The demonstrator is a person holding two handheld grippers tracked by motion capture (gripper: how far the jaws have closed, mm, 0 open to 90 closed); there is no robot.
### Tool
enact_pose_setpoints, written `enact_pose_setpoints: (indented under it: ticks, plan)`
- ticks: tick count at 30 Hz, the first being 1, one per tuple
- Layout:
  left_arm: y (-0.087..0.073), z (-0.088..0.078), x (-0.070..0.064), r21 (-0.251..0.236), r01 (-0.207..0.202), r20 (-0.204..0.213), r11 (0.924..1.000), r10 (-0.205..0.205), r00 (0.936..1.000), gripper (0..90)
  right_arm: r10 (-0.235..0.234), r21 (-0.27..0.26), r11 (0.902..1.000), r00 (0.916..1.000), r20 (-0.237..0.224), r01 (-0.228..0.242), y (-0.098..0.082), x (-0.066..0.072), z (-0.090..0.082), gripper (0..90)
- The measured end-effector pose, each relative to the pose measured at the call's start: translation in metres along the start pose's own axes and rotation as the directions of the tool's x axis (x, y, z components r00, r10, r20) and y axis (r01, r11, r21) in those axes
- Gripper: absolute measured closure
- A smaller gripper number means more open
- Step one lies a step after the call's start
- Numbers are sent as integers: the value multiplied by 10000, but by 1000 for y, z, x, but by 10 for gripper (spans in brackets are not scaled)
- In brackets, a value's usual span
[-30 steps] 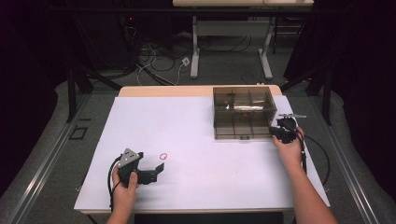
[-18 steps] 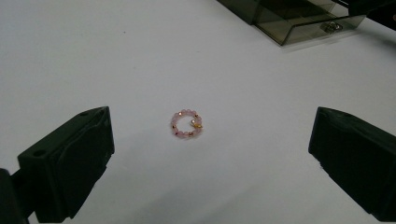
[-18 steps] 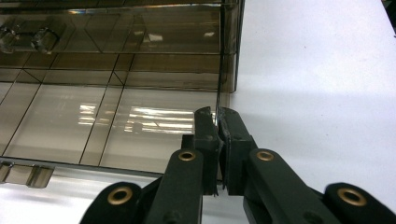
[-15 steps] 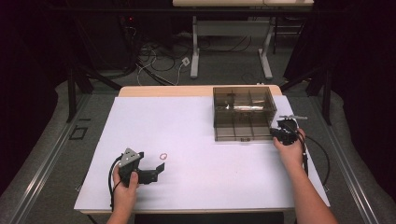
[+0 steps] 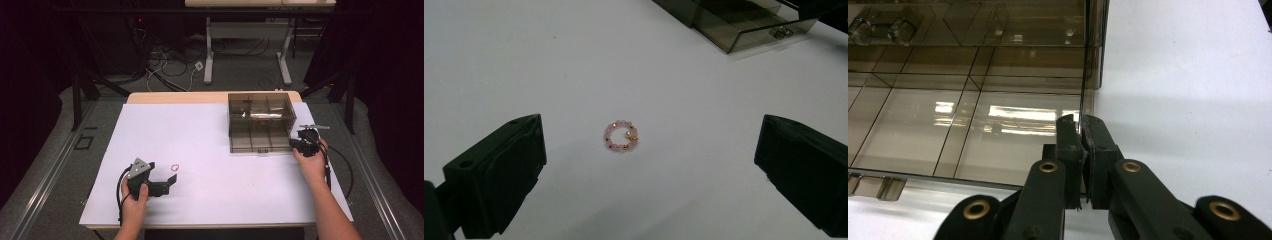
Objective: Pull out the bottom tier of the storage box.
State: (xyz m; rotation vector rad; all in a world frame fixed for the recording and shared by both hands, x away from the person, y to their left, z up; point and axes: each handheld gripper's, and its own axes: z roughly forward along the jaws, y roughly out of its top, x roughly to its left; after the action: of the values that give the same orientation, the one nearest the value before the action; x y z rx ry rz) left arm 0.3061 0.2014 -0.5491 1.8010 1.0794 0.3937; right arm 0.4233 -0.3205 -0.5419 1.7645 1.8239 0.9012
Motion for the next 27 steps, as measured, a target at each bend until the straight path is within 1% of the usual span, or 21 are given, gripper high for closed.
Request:
enact_pose_setpoints:
  ticks: [8, 10, 21, 22, 23, 25, 27]
  plan:
    - [0, 1, 0, 36, -53, 30, 10000, 53, 10000, 1, -109, 14, 9999, 9999, -45, 109, -2, -2, -1, 872]
    - [0, 1, 0, 39, -64, 31, 10000, 64, 10000, 1, -52, 35, 10000, 10000, -30, 52, -2, -1, -1, 872]
    - [0, 1, -1, 42, -48, 29, 10000, 48, 10000, 1, -53, 48, 10000, 10000, -39, 53, -3, -2, -1, 874]
    - [0, 1, -1, 39, -51, 32, 10000, 51, 10000, 1, -105, 71, 9999, 9999, -32, 106, -3, -2, -2, 874]
    - [0, 1, 0, 40, -57, 31, 10000, 56, 10000, 1, -29, 102, 9999, 10000, -29, 30, -3, -2, -2, 874]
    - [0, 1, 0, 51, -74, 16, 10000, 74, 10000, 1, -46, 157, 9999, 10000, -49, 47, -3, -2, -2, 873]
    - [0, 1, 0, 56, -87, 6, 9999, 87, 10000, 1, -28, 73, 10000, 10000, -33, 28, -3, -2, -2, 872]
